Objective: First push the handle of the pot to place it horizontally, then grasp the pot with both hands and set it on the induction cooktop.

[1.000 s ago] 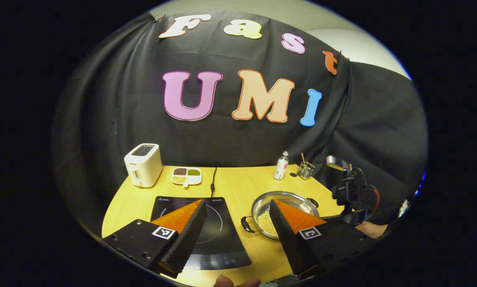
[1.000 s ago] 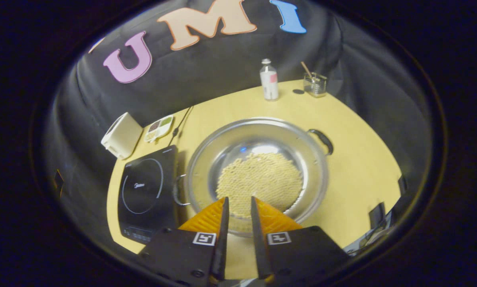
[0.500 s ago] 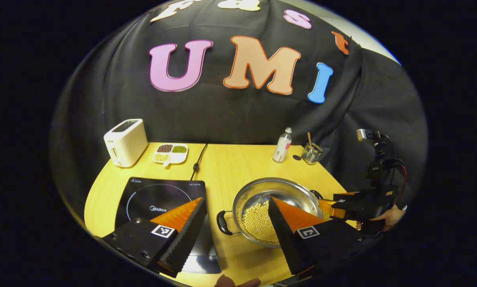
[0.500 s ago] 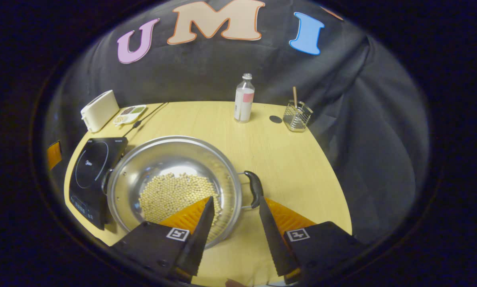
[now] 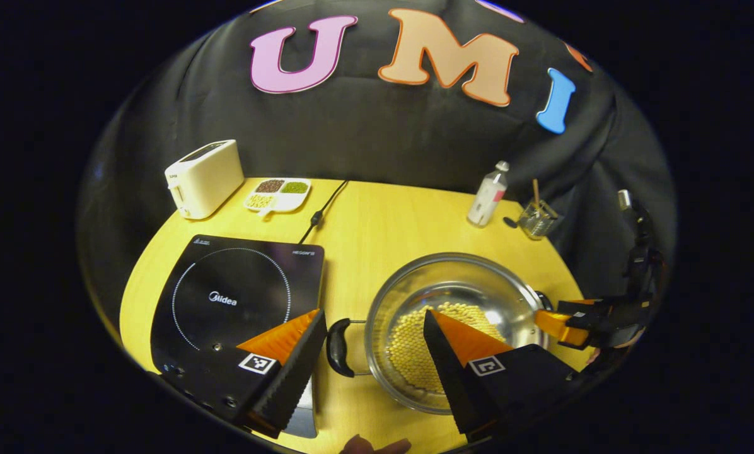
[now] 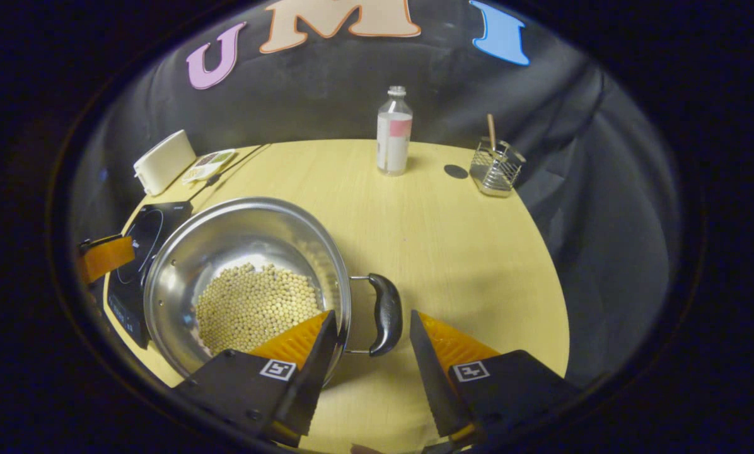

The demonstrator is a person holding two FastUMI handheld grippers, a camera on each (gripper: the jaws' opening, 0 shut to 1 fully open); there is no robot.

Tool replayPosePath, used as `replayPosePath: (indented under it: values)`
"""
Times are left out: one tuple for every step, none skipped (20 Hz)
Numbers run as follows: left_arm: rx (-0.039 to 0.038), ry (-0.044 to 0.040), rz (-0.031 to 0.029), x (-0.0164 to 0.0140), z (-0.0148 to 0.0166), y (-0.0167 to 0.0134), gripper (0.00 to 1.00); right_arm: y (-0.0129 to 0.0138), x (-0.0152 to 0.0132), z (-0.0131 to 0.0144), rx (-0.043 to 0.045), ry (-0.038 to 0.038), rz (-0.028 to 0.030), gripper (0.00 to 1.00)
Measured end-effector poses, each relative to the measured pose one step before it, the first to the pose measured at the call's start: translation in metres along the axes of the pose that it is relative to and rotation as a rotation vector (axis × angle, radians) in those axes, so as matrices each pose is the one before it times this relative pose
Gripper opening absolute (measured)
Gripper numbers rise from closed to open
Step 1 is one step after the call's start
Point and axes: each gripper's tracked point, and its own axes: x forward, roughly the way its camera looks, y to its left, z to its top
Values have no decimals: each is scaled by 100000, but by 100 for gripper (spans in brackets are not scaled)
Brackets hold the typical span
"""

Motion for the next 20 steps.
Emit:
replayPosePath:
  values:
    - [-757,1450,970,468,-369,32,94,115,276,-103,-183,660,862,75]
    - [-245,1366,1157,398,-421,205,94,262,370,-20,-391,636,1011,77]
    - [108,1416,721,465,-349,83,94,119,770,-258,-475,870,487,77]
    - [175,1168,-15,365,-391,-154,93,70,202,3,-384,393,203,70]
    - [518,950,-533,289,-252,-226,91,139,57,-137,-222,599,1273,71]
    - [622,985,-273,324,-421,-109,89,14,1,70,459,422,628,72]
    - [481,1647,676,229,-448,1,87,46,204,-85,10,222,281,72]
    - [2663,-1675,1075,230,315,206,86,8,103,-125,268,625,530,71]
    - [1346,-265,-222,124,169,-53,86,11,106,296,775,-695,269,67]
    - [551,251,292,162,-121,-162,84,2,59,-183,183,342,504,67]
    - [1305,-682,752,244,206,128,84,-1,124,29,92,172,459,67]
    - [1878,866,1761,275,-120,429,84,-14,162,-101,232,571,539,63]
    - [1042,1374,1682,237,-210,340,82,37,87,-56,562,632,563,63]
    - [184,659,1956,103,5,250,82,20,81,40,976,65,415,64]
    - [-1119,460,1490,174,1,343,82,-14,110,92,407,79,155,63]
    - [-2079,1330,319,266,-463,46,81,-70,133,-9,-102,-256,-38,67]
    - [-2935,3950,-195,265,-1004,27,82,30,148,21,-290,-57,-54,63]
    - [-3617,3941,-728,52,-1118,-26,82,36,46,-81,63,326,177,63]
    - [-3832,3571,-493,237,-875,42,82,-62,123,173,1288,153,492,63]
    - [-2557,719,-340,83,-296,88,84,1,-96,-136,1429,655,268,58]
